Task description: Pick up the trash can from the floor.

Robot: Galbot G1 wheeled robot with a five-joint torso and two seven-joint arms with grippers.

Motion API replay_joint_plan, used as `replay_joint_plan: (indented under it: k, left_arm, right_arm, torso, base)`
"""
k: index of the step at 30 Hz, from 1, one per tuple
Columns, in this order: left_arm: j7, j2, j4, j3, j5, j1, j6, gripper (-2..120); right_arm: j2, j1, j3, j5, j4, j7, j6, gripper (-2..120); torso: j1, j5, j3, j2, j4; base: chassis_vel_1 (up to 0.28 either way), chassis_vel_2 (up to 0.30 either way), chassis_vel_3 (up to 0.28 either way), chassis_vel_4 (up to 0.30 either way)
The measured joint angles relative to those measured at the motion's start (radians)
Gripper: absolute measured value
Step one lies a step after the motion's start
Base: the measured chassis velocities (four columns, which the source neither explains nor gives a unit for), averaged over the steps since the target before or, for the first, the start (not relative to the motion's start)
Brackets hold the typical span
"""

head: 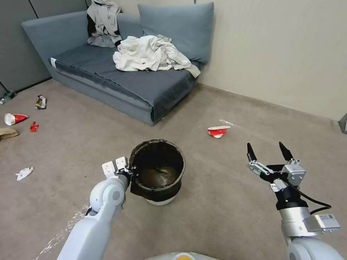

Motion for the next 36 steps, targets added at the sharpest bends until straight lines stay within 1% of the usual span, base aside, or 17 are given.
replay_joint_plan:
  k: [3,7,8,11,12,14,15,16,17,18,19,21,24,29,36]
  left_arm:
    - [-0.001,0.0,-0.013,-0.008,-0.019,0.002,-0.001,3]
    - [-0.015,0.01,-0.071,-0.026,-0.043,0.012,-0.005,3]
    - [-0.015,0.01,-0.071,-0.026,-0.043,0.012,-0.005,3]
    - [-0.037,0.04,-0.142,-0.041,-0.075,0.026,0.01,2]
    - [-0.037,0.04,-0.142,-0.041,-0.075,0.026,0.01,2]
    - [-0.051,0.069,-0.198,-0.058,-0.105,0.039,0.025,2]
    - [-0.052,0.071,-0.203,-0.06,-0.107,0.04,0.026,2]
    - [-0.057,0.09,-0.234,-0.072,-0.119,0.047,0.03,2]
    - [-0.057,0.09,-0.234,-0.072,-0.119,0.047,0.03,2]
    - [-0.059,0.106,-0.26,-0.083,-0.131,0.055,0.031,2]
    - [-0.062,0.12,-0.282,-0.094,-0.141,0.062,0.033,2]
    - [-0.064,0.125,-0.292,-0.1,-0.145,0.065,0.033,2]
    - [-0.071,0.147,-0.338,-0.128,-0.167,0.085,0.035,2]
    - [-0.079,0.15,-0.363,-0.141,-0.186,0.099,0.042,2]
    - [-0.087,0.148,-0.372,-0.145,-0.197,0.102,0.047,2]
  right_arm:
    - [0.0,0.0,0.0,0.0,0.0,0.0,0.0,100]
    - [-0.001,-0.001,-0.001,-0.001,0.002,-0.001,0.0,100]
    - [-0.001,-0.001,-0.001,-0.001,0.002,-0.001,0.0,100]
    - [0.0,-0.001,-0.001,-0.002,0.007,-0.001,0.0,100]
    - [0.0,-0.001,-0.001,-0.002,0.007,-0.001,0.0,100]
    - [0.002,-0.002,-0.002,-0.002,0.013,-0.002,0.0,100]
    - [0.002,-0.002,-0.003,-0.003,0.013,-0.002,0.0,100]
    - [0.004,-0.004,-0.003,-0.003,0.016,-0.003,0.0,100]
    - [0.004,-0.004,-0.003,-0.003,0.016,-0.003,0.0,100]
    - [0.005,-0.004,-0.004,-0.003,0.018,-0.004,0.0,100]
    - [0.007,-0.005,-0.004,-0.004,0.02,-0.004,0.0,100]
    - [0.007,-0.005,-0.005,-0.004,0.021,-0.005,0.0,100]
    - [0.012,-0.007,-0.008,-0.007,0.026,-0.007,0.001,100]
    - [0.013,-0.009,-0.009,-0.008,0.032,-0.008,0.003,100]
    - [0.012,-0.01,-0.007,-0.008,0.035,-0.008,0.004,100]
  torso:
    - [0.0,0.0001,0.0,0.0,0.0001]
    - [0.0,0.0,0.0,0.0,0.0001]
    - [0.0,0.0,0.0,0.0,0.0001]
    - [0.0,0.0,0.0,0.0,0.0001]
    - [0.0,0.0,0.0,0.0,0.0001]
    - [0.0,0.0,0.0,0.0,0.0002]
    - [0.0,0.0,0.0,0.0,0.0001]
    - [0.0,0.0003,0.0,0.0,0.0003]
    - [0.0,0.0003,0.0,0.0,0.0003]
    - [0.0,-0.0002,0.0,0.0,0.0002]
    - [0.0,0.0001,0.0,0.0,0.0002]
    - [0.0,0.0004,0.0,0.0,0.0002]
    - [0.0,0.0002,0.0,0.0,0.0002]
    - [0.0,0.0001,0.0,0.0,0.0002]
    - [0.0,0.0001,0.0,0.0,0.0002]
  base:
    - [0.0,0.0,0.0,0.0]
    - [0.0,0.0,0.0,0.0]
    - [0.0,0.0,0.0,0.0]
    - [0.0,0.0,0.0,0.0]
    - [0.0,0.0,0.0,0.0]
    - [0.0,0.0,0.0,0.0]
    - [0.0,0.0,0.0,0.0]
    - [0.0,0.0,0.0,0.0]
    - [0.0,0.0,0.0,0.0]
    - [0.0,0.0,0.0,0.0]
    - [0.0,0.0,0.0,0.0]
    - [0.0,0.0,0.0,0.0]
    - [0.0,0.0,0.0,0.0]
    - [0.0,0.0,0.0,0.0]
    - [0.0,0.0,0.0,0.0]
